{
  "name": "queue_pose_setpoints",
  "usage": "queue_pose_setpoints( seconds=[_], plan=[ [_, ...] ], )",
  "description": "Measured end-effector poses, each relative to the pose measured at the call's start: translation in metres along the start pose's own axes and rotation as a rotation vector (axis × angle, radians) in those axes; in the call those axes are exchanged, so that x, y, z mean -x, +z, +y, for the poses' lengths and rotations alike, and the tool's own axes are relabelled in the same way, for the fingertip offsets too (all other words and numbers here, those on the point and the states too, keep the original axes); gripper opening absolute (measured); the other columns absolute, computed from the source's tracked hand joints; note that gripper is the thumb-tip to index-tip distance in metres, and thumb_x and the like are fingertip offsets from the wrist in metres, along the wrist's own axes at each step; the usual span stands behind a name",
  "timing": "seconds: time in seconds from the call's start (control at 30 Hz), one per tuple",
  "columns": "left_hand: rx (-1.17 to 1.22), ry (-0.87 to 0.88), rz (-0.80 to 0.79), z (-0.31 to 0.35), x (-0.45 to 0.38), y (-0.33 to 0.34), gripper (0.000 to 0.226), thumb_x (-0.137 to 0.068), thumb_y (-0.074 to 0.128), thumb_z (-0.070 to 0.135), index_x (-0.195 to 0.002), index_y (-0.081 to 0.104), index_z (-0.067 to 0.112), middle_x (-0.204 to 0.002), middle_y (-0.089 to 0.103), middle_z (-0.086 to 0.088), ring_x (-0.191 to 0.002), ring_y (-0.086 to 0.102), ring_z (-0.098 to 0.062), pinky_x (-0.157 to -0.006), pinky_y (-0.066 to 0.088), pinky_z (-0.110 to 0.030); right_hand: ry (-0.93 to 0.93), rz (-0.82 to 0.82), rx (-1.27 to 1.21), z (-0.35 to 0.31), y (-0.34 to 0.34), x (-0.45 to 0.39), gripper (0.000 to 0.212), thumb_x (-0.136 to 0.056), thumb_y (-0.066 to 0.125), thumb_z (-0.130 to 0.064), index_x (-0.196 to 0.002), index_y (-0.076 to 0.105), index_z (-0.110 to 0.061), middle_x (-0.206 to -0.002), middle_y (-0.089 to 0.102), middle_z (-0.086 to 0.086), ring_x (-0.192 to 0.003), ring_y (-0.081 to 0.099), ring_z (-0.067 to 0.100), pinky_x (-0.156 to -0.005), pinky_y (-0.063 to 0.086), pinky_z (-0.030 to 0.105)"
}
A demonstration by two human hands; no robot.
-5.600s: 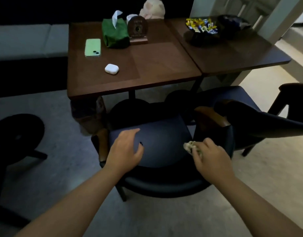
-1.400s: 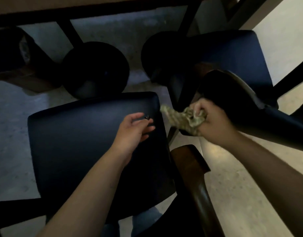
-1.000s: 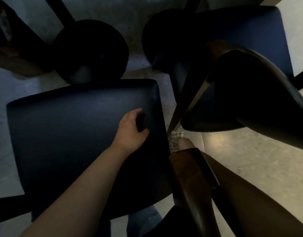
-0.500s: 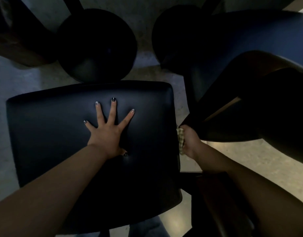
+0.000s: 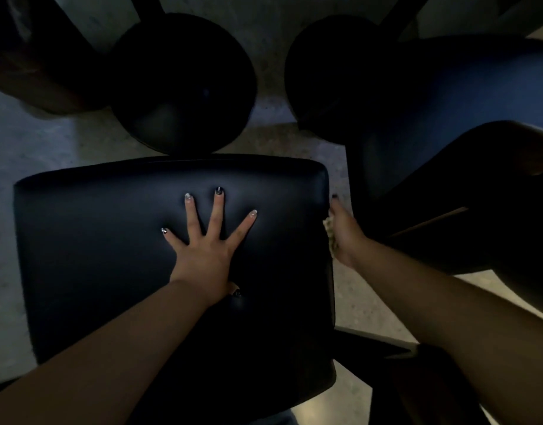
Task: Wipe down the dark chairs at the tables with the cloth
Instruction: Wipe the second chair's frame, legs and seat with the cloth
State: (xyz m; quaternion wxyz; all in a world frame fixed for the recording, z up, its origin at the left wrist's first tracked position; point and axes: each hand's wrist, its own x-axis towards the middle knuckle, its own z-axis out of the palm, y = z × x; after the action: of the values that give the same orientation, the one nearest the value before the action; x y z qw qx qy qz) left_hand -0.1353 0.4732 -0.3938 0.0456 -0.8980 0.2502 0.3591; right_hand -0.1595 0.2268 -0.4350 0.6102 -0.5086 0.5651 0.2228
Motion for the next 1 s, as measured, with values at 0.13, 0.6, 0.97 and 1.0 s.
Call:
queue_pose_setpoints(
  seconds=[0.13, 0.6, 0.97, 1.0],
  plan=[
    [0.003, 0.002, -0.001, 0.0, 0.0, 0.001, 0.14, -0.058, 0.076, 0.068, -0.136, -0.038, 0.049, -0.143, -0.052, -0.009, -0.127, -0.043, -0.052, -0.095, 0.017, -0.083, -0.129, 0.125, 0.025, -0.054, 0.023, -0.01, 0.038, -0.096, 0.043, -0.045, -0.094, 0.068, -0.016, -0.1, 0.064, 0.009, -0.093, 0.062, 0.028, -0.084, 0.049, 0.034],
    [0.029, 0.005, 0.005, -0.001, 0.001, 0.0, 0.141, -0.059, 0.077, 0.067, -0.135, -0.04, 0.049, -0.142, -0.054, -0.008, -0.127, -0.044, -0.052, -0.096, 0.016, -0.083, -0.024, -0.218, 0.202, 0.014, -0.013, 0.024, 0.035, -0.084, 0.061, -0.03, -0.061, 0.04, -0.016, -0.045, 0.046, 0.01, -0.037, 0.048, 0.011, -0.039, 0.039, 0.029],
    [0.031, 0.011, 0.011, -0.002, 0.003, -0.001, 0.143, -0.057, 0.079, 0.066, -0.136, -0.039, 0.048, -0.141, -0.054, -0.009, -0.128, -0.042, -0.053, -0.096, 0.014, -0.083, -0.543, 0.131, 0.746, -0.108, 0.058, 0.0, 0.03, -0.098, 0.038, -0.023, -0.089, 0.066, -0.015, -0.084, 0.067, 0.005, -0.079, 0.062, 0.021, -0.069, 0.048, 0.029],
    [0.032, 0.016, 0.002, -0.003, 0.003, -0.003, 0.143, -0.058, 0.079, 0.065, -0.137, -0.039, 0.047, -0.141, -0.055, -0.009, -0.128, -0.042, -0.053, -0.097, 0.014, -0.083, -0.512, 0.06, 0.786, -0.109, 0.061, 0.002, 0.03, -0.096, 0.04, -0.023, -0.076, 0.061, -0.018, -0.065, 0.064, -0.004, -0.061, 0.06, 0.014, -0.055, 0.046, 0.025]
  ],
)
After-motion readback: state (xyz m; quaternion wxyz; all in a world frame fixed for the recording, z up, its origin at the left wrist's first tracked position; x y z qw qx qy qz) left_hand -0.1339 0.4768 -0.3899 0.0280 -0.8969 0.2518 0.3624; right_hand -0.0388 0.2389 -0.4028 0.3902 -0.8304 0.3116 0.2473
